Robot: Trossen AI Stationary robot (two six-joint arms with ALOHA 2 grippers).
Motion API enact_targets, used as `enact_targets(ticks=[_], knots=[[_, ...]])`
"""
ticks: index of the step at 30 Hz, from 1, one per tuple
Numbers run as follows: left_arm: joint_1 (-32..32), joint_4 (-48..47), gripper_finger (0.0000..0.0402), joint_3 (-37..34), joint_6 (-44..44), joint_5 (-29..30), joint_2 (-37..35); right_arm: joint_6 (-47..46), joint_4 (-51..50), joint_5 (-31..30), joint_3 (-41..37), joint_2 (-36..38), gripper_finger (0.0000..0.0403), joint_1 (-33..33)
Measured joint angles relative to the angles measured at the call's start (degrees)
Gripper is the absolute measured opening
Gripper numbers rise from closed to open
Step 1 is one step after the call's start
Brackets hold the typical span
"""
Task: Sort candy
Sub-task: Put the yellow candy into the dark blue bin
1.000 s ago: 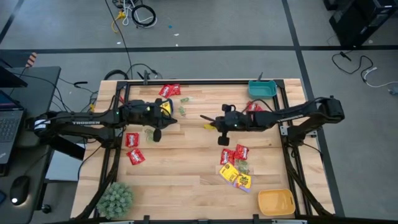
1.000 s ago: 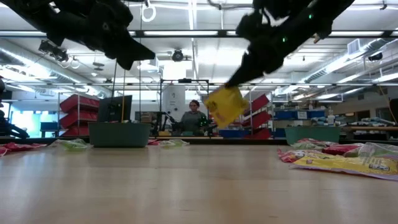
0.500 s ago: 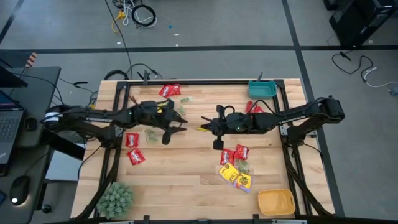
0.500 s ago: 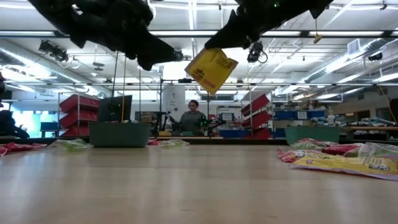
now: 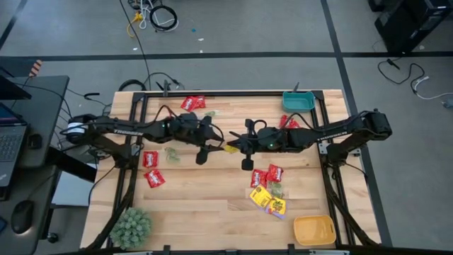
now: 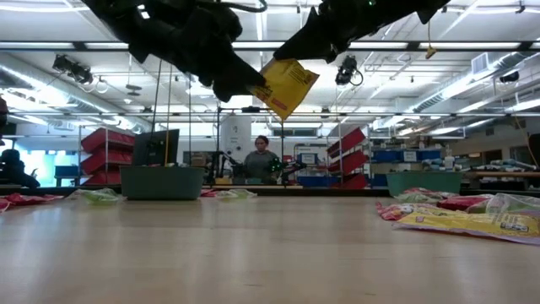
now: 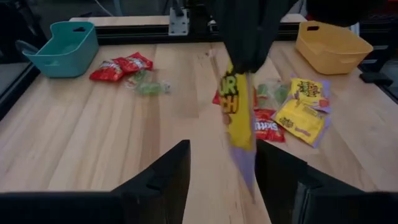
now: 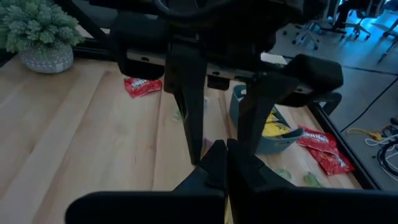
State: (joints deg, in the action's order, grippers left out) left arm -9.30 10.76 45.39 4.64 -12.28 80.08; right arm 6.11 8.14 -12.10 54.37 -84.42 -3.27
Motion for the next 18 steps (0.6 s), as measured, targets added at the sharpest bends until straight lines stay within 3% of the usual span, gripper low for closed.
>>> enact_targets(ticks=[5, 11, 15, 18], knots=[[0.30, -0.21, 0.0138, 0.23, 1.44, 0.05, 0.24, 0.10, -0.02, 0.00, 0.00, 0.00, 0.0000, 0.00], [0.42, -0.02, 0.0017, 0.23, 3.41, -0.49, 0.10, 0.33, 0.22, 0.02, 0.00, 0.00, 0.0000, 0.00], [0.42, -0.17, 0.0004, 0.23, 4.74, -0.26, 0.10, 0.18, 0.28, -0.53, 0.00, 0.00, 0.0000, 0.00], [0.44, -3.68, 0.0002, 0.22, 6.15, 3.83, -0.63, 0.14, -0.26, -2.71, 0.00, 0.00, 0.0000, 0.00]])
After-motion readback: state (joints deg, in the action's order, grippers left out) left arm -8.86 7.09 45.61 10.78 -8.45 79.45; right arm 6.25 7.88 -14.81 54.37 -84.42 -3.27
